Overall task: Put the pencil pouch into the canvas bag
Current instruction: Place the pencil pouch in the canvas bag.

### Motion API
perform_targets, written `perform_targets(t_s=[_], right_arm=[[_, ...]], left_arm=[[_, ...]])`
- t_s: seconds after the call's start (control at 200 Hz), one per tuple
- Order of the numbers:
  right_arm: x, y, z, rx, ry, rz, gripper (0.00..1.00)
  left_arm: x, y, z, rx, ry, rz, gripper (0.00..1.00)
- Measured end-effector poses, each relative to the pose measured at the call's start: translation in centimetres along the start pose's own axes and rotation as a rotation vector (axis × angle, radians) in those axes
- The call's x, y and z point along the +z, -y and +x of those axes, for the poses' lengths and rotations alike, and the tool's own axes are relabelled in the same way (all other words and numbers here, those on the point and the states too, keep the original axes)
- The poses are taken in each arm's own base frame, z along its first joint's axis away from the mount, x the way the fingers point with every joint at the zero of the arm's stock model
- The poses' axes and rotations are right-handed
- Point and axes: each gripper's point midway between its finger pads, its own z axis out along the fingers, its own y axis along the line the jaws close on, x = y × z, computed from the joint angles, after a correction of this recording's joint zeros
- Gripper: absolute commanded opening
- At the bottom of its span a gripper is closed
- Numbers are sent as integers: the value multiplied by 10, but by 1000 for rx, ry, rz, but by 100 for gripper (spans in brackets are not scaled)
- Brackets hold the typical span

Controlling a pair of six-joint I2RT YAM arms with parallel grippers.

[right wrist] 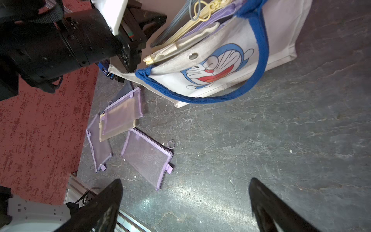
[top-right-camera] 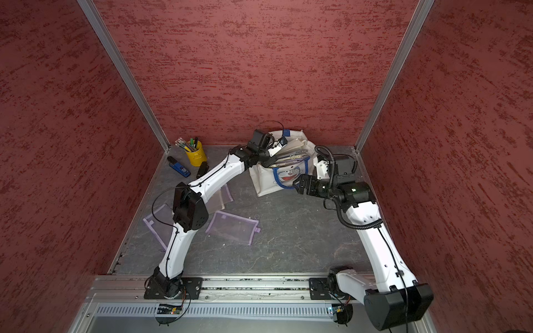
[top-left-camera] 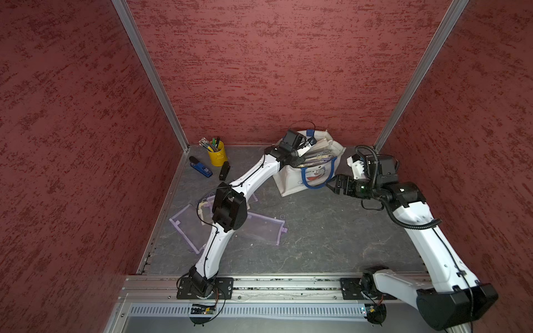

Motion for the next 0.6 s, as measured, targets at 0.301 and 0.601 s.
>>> perform_targets(t_s=[0.301, 0.601], right_arm=[[4, 0, -5, -2, 10, -5, 98], [23, -6, 4, -13, -7, -57, 98]], left_arm=[[-21, -15, -22, -53, 56, -7, 56], [-165, -35, -55, -262, 238, -7, 86]])
